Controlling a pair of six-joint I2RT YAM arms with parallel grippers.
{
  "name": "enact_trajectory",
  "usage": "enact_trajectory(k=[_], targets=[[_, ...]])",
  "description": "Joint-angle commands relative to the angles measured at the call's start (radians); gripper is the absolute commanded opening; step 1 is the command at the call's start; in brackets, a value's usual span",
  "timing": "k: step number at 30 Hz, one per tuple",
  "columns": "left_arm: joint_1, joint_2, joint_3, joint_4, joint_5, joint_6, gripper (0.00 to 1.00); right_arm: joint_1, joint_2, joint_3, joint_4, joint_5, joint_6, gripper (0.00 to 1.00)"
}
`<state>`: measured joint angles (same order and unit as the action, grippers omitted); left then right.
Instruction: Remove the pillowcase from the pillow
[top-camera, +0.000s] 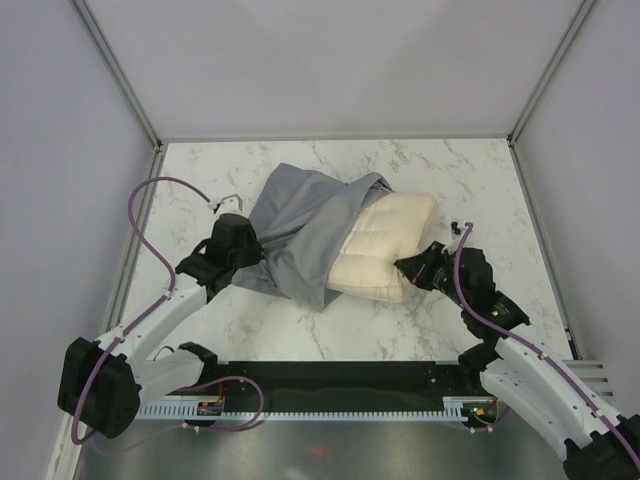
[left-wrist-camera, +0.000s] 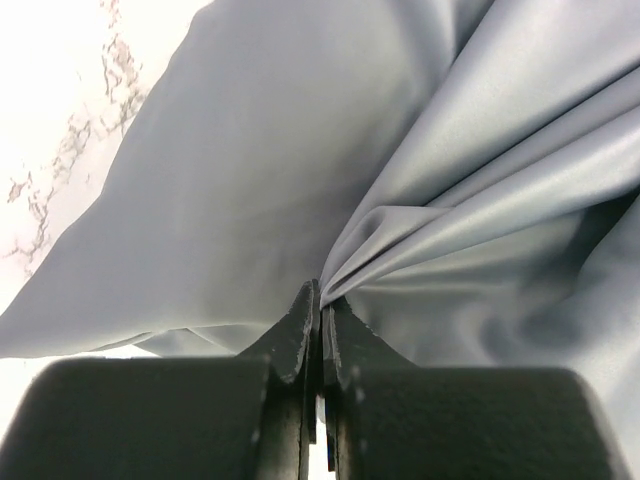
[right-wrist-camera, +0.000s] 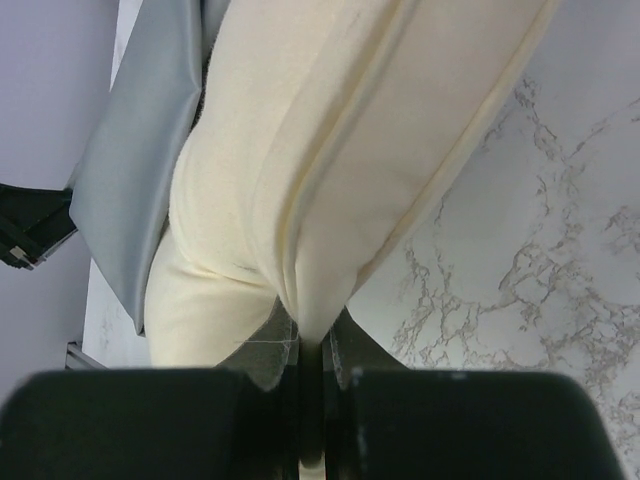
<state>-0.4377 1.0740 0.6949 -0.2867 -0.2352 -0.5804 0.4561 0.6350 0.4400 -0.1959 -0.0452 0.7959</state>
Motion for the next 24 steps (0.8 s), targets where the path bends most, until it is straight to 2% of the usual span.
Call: enact_trajectory(k=[1, 3, 4, 6, 7, 8, 10, 12, 18, 21, 23, 24], targets=[[0.019, -0.019, -0.035, -0.042, -0.058, -0.001, 0.02, -0.008, 0.035, 0.02, 0.038, 0.09, -0.023, 0.0], [0.019, -0.026, -0.043, -0.046, -0.041, 0.007, 0.02, -0.007, 0.057, 0.003, 0.041, 0.082, -0.018, 0.0], [0.019, -0.029, -0.044, -0.048, -0.024, 0.013, 0.09, -0.007, 0.08, -0.004, 0.047, 0.07, -0.014, 0.0], [0.017, -0.051, -0.038, -0.049, -0.009, 0.03, 0.3, -0.007, 0.101, -0.024, 0.055, 0.059, -0.012, 0.0], [0.017, -0.06, -0.022, -0.049, -0.004, 0.034, 0.57, -0.007, 0.121, -0.03, 0.056, 0.053, -0.008, 0.0], [0.017, -0.068, -0.009, -0.051, -0.004, 0.043, 0.67, -0.007, 0.13, -0.046, 0.062, 0.048, -0.007, 0.0], [0.017, -0.081, 0.049, -0.051, -0.004, 0.076, 0.79, -0.007, 0.143, -0.061, 0.072, 0.048, 0.002, 0.0], [0.017, -0.071, 0.101, -0.049, 0.0, 0.115, 0.81, -0.007, 0.15, -0.089, 0.091, 0.002, 0.008, 0.0], [-0.039, 0.127, 0.386, -0.052, 0.028, 0.218, 0.82, -0.007, 0.154, -0.152, 0.135, -0.03, 0.034, 0.0], [-0.186, 0.242, 0.489, -0.055, -0.057, 0.238, 0.83, -0.007, 0.147, -0.159, 0.135, -0.038, 0.035, 0.0], [-0.245, 0.299, 0.538, -0.049, -0.07, 0.254, 0.85, -0.007, 0.146, -0.161, 0.135, -0.044, 0.039, 0.0], [-0.265, 0.375, 0.593, -0.048, -0.067, 0.255, 0.85, -0.007, 0.146, -0.161, 0.135, -0.047, 0.037, 0.0]])
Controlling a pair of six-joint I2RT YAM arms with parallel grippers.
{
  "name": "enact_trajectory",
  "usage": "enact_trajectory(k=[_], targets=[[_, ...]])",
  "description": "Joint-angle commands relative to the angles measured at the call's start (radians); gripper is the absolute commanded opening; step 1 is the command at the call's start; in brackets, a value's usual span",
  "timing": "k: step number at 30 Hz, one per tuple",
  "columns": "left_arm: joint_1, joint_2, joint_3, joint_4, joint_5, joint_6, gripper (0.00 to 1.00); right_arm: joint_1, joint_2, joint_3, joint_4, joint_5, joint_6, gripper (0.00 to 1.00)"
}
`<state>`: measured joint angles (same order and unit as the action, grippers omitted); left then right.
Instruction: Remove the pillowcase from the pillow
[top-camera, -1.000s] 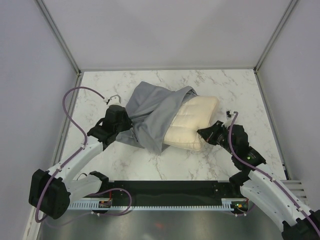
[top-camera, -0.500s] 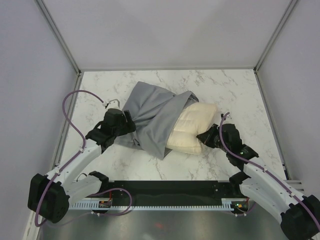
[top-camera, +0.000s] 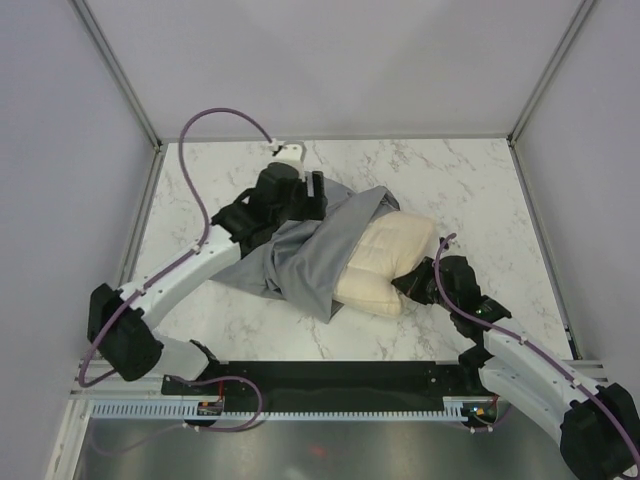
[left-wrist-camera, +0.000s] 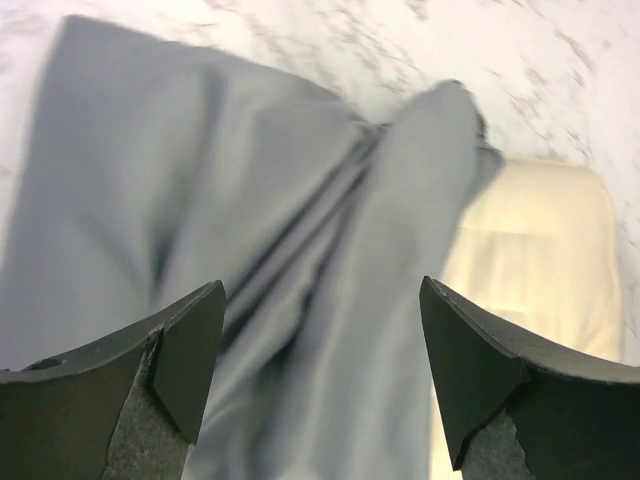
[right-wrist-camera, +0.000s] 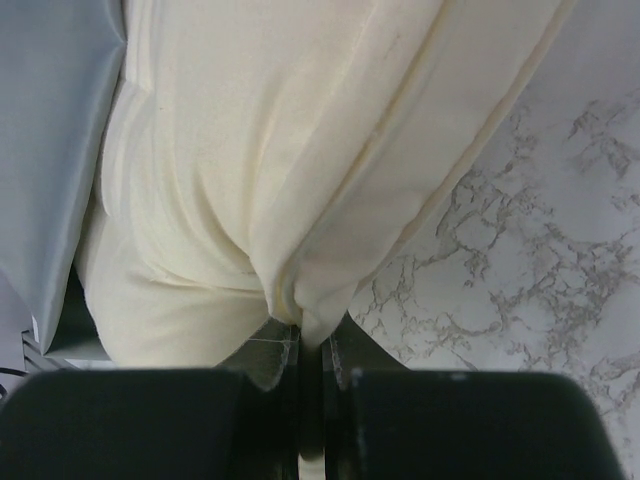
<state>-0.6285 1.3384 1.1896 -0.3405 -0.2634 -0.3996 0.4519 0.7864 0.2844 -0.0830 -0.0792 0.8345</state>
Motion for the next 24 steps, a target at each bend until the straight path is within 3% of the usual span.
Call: enact_trajectory(k=[1, 7, 10, 18, 21, 23, 24], targets=[[-0.101, 0.149, 0.126, 0.006, -0.027, 0.079, 0.85, -0.002, -0.007, -0.005, 0.022, -0.017, 0.002, 0.0], [-0.138, 0.445, 0.324, 0.006, 0.026, 0.114, 0.88, -0.002, -0.038, -0.014, 0.015, -0.034, 0.006, 0.0], [-0.139, 0.553, 0.383, 0.005, 0.009, 0.136, 0.94, -0.002, -0.058, -0.024, 0.009, -0.039, 0.012, 0.0], [-0.139, 0.648, 0.372, 0.011, 0.087, 0.143, 0.92, -0.002, -0.084, -0.034, -0.012, -0.034, 0.017, 0.0], [-0.139, 0.659, 0.335, 0.02, 0.113, 0.151, 0.67, -0.002, -0.081, -0.03, -0.009, -0.034, 0.017, 0.0], [-0.139, 0.674, 0.317, 0.02, 0.112, 0.162, 0.32, -0.002, -0.082, -0.027, -0.011, -0.036, 0.017, 0.0], [-0.137, 0.679, 0.309, 0.018, 0.093, 0.163, 0.09, -0.002, -0.09, -0.027, -0.009, -0.036, 0.018, 0.0]])
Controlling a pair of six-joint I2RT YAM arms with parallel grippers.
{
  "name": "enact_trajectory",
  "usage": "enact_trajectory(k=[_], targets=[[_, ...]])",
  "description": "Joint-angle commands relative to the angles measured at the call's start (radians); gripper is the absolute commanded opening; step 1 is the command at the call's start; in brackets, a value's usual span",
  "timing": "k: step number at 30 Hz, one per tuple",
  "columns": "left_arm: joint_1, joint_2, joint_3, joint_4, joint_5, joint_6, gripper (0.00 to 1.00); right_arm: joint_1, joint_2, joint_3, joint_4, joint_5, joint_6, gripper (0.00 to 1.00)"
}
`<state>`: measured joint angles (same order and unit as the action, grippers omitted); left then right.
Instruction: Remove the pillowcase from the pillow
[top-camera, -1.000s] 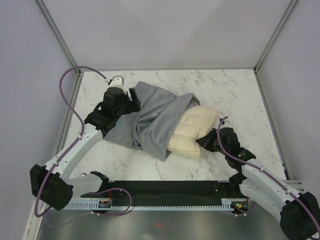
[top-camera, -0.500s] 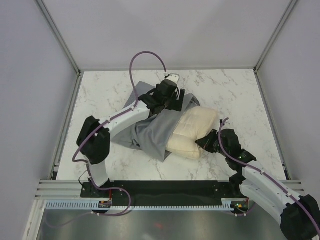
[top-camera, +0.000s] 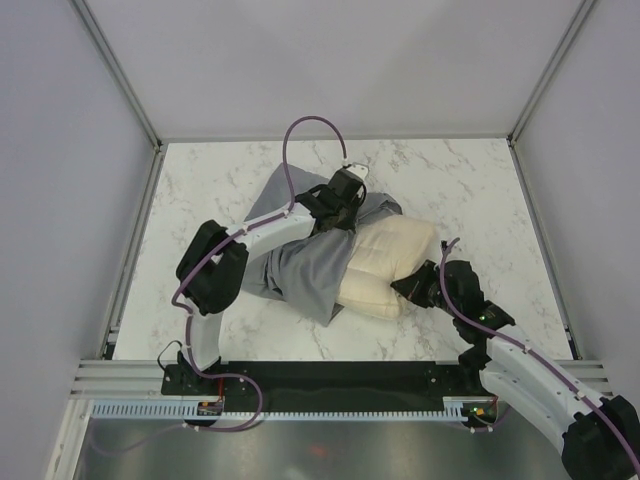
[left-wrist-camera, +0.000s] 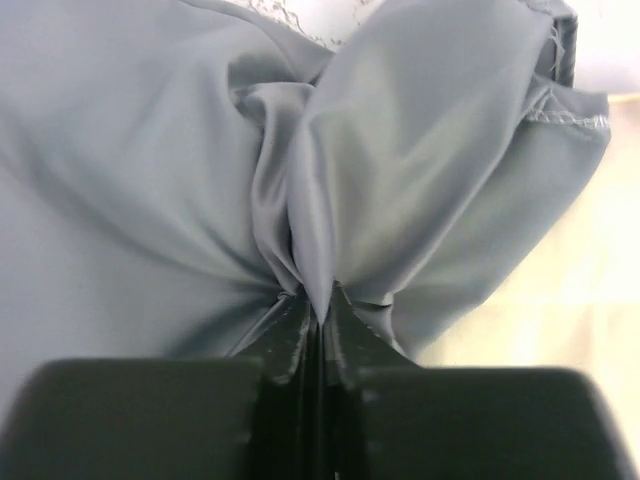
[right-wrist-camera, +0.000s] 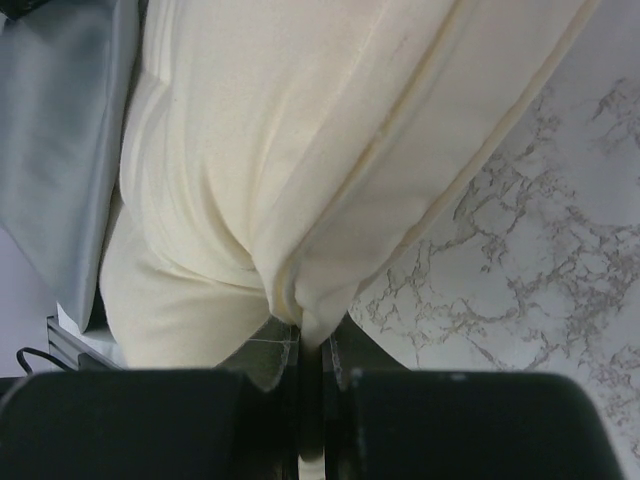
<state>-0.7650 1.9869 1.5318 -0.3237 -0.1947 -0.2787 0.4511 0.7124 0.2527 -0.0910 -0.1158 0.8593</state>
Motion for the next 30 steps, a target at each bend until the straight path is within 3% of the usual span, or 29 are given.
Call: enact_trajectory(k=[1, 17, 30], targets=[[0.0, 0.033, -0.039, 0.002, 0.012, 0.044, 0.02, -0.002, -0.022, 0.008, -0.003, -0.001, -0.005, 0.0], [0.207, -0.108, -0.182, 0.0, -0.084, -0.022, 0.02, -0.002, -0.214, 0.037, -0.171, 0.067, 0.001, 0.0], [0.34, -0.224, -0.257, -0.008, -0.152, -0.07, 0.02, -0.002, -0.269, 0.072, -0.266, 0.11, -0.008, 0.0]])
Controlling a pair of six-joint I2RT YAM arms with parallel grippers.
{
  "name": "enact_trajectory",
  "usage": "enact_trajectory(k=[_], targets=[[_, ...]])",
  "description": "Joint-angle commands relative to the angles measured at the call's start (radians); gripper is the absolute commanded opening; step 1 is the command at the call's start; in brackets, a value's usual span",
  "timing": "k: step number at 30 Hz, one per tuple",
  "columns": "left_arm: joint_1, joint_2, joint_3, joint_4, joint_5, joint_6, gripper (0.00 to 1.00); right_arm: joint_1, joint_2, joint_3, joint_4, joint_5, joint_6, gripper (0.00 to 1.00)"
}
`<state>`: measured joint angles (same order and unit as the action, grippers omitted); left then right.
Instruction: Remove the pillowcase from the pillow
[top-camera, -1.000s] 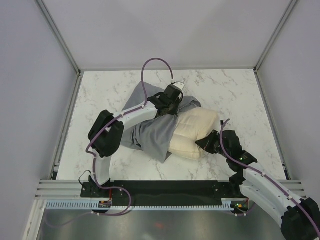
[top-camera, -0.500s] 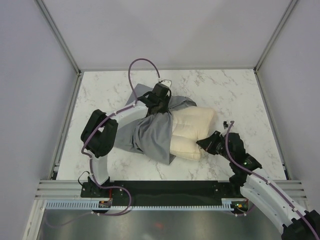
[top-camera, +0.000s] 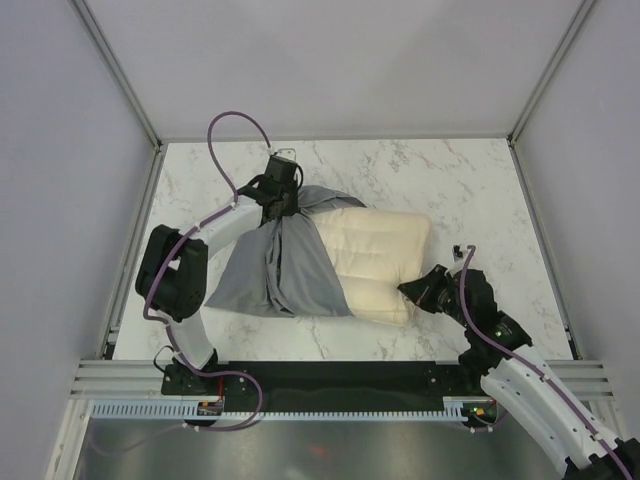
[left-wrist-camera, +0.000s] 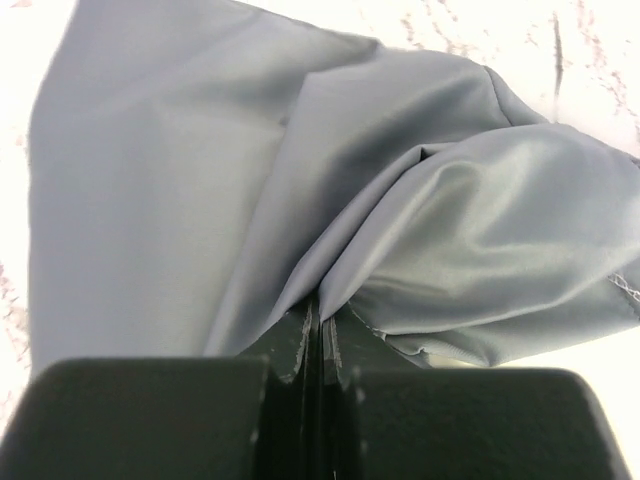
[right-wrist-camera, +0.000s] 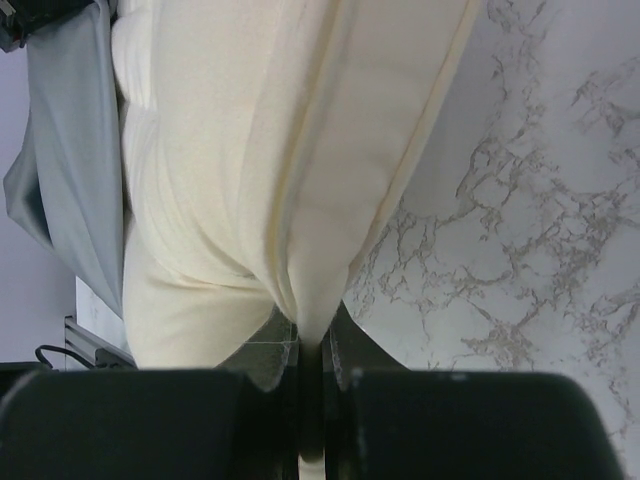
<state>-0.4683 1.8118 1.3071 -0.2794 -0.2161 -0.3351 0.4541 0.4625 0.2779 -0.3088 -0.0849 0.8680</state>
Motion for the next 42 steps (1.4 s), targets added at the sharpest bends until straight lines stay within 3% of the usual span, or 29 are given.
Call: enact_trajectory(k=[1, 7, 16, 21, 22, 26, 27, 33, 37, 42], targets=[[0.043, -0.055, -0.041, -0.05, -0.126, -0.016, 0.02, -0.005, -0.015, 0.046, -0.049, 0.079, -0.017, 0.0], [0.03, -0.144, -0.193, -0.011, -0.097, -0.057, 0.02, -0.005, 0.054, 0.118, -0.044, 0.155, -0.061, 0.0], [0.013, -0.305, -0.429, 0.043, -0.058, -0.085, 0.02, -0.014, 0.408, 0.362, 0.046, 0.315, -0.254, 0.0], [0.007, -0.385, -0.463, 0.052, -0.043, -0.058, 0.02, -0.095, 0.577, 0.412, 0.123, 0.274, -0.284, 0.0], [0.003, -0.403, -0.462, 0.051, -0.04, -0.053, 0.08, -0.11, 0.594, 0.411, 0.134, 0.261, -0.279, 0.0], [-0.018, -0.523, -0.471, 0.042, -0.034, -0.061, 0.74, -0.179, 0.666, 0.383, 0.191, 0.223, -0.268, 0.0], [-0.018, -0.554, -0.471, 0.031, -0.031, -0.07, 0.78, -0.21, 0.677, 0.371, 0.207, 0.217, -0.268, 0.0], [-0.02, -0.741, -0.509, -0.047, -0.04, -0.137, 0.95, -0.325, 0.723, 0.337, 0.249, 0.148, -0.273, 0.0], [-0.02, -0.807, -0.603, -0.084, -0.04, -0.189, 0.96, -0.357, 0.739, 0.33, 0.26, 0.12, -0.282, 0.0], [-0.021, -0.767, -0.667, -0.066, 0.007, -0.22, 0.95, -0.367, 0.751, 0.32, 0.275, 0.102, -0.284, 0.0]])
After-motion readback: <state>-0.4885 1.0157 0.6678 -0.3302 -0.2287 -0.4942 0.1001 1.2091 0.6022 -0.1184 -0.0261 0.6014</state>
